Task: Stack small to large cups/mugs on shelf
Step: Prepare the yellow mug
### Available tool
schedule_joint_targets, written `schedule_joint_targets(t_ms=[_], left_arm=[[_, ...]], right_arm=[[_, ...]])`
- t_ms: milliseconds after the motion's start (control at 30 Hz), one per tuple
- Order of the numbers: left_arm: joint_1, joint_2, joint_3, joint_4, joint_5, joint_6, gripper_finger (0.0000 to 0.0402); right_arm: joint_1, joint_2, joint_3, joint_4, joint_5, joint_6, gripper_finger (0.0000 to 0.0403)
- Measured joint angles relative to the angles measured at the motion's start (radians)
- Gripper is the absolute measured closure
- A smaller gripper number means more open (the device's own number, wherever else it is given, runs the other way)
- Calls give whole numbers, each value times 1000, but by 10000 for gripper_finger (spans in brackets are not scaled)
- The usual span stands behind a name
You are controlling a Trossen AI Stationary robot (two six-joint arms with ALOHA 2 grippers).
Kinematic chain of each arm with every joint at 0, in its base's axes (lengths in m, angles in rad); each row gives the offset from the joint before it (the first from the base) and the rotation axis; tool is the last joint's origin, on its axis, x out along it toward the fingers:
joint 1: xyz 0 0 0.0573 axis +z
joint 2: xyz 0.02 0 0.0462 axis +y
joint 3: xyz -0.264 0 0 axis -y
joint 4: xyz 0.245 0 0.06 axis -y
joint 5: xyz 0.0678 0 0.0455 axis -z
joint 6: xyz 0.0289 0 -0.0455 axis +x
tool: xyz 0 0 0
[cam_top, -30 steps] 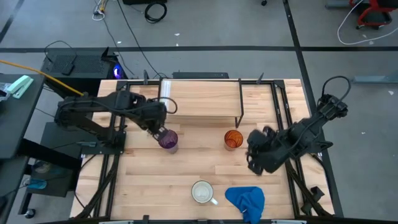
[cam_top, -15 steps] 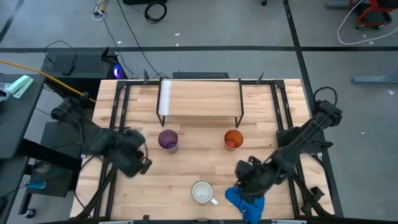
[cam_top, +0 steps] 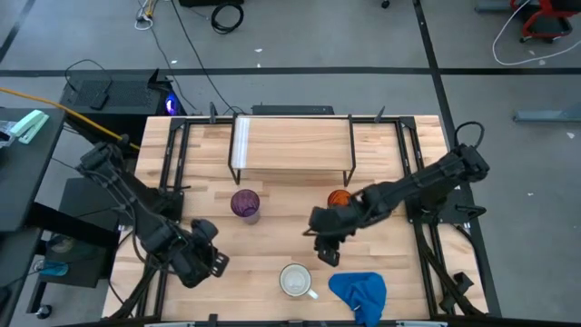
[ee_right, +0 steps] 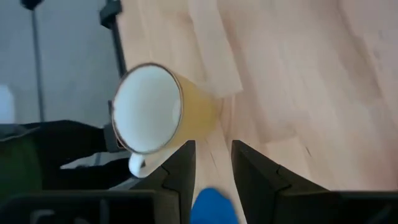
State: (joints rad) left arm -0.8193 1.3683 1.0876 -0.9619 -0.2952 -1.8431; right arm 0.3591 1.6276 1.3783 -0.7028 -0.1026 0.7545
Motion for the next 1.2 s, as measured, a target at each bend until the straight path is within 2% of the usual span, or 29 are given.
schedule_joint_targets(t_ms=[167, 333, 600, 1200], left_arm=[[23, -1, -80, 136, 0, 3, 367], [48, -1, -131, 269, 0, 33, 361], [85, -1, -135, 281, -1, 82, 364], [110, -1, -136, 285, 0, 112, 362]], right_arm=[[-23, 96, 69, -1, -116, -96, 293], [-22, 186, 186, -61, -108, -183, 299], [-26, 304, 308, -171, -103, -263, 308], [24, 370, 320, -155, -105, -265, 309]])
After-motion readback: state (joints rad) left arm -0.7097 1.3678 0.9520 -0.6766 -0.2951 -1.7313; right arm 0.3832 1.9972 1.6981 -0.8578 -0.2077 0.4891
